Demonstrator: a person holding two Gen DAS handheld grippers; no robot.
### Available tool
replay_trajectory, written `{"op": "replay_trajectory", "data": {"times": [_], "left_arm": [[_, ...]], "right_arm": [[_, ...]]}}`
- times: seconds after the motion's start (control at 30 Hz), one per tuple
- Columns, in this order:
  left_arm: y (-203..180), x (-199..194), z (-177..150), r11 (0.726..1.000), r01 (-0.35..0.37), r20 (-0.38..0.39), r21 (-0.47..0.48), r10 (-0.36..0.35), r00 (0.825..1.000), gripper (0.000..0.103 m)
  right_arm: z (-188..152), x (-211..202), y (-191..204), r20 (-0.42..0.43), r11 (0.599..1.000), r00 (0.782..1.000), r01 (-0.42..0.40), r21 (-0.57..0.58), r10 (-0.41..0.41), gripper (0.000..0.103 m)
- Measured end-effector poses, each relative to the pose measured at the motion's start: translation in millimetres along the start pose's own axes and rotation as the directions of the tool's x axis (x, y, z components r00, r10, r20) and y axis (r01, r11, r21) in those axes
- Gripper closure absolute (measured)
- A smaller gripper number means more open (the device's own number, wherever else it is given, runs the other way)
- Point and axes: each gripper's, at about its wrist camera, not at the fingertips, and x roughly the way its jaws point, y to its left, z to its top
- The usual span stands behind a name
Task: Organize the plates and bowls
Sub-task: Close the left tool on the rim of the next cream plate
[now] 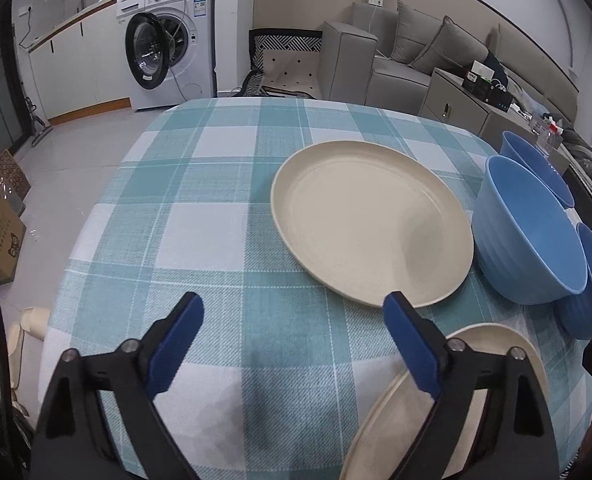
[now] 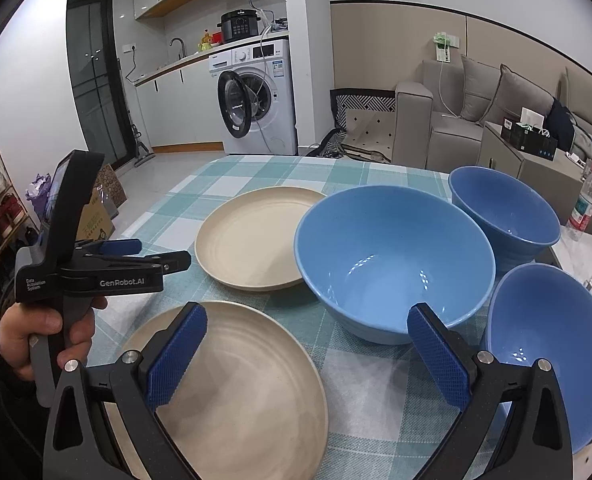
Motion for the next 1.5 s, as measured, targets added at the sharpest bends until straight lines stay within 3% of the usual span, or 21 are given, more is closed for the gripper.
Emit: {"op": "replay_trajectory", "data": {"times": [0.27, 0.43, 0.97, 1.5], "left_arm": [[-11, 22, 10, 0.999, -0.034, -0.034, 0.029, 0.035, 0.999, 0.039], [-11, 36, 15, 0.998, -0.059, -0.061, 0.032, 0.061, 0.996, 0.045], [5, 37, 16, 0.993, -0.112, -0.06, 0.021, 0.113, 0.992, 0.044], [39, 21, -2, 0.988, -0.151, -0.057, -0.016, 0.15, 0.987, 0.043]], "right_arm": [[3, 5, -5, -0.004, 1.0, 1.0, -0.001, 0.003, 0.001, 0.001], [2, 9, -10, -0.013, 1.0, 1.0, -0.003, 0.012, 0.003, 0.001], [1, 10, -12, -0.016, 1.0, 1.0, -0.005, 0.021, 0.005, 0.001], [3, 9, 2, -0.014, 1.0, 1.0, -0.015, -0.006, 0.015, 0.001]]}}
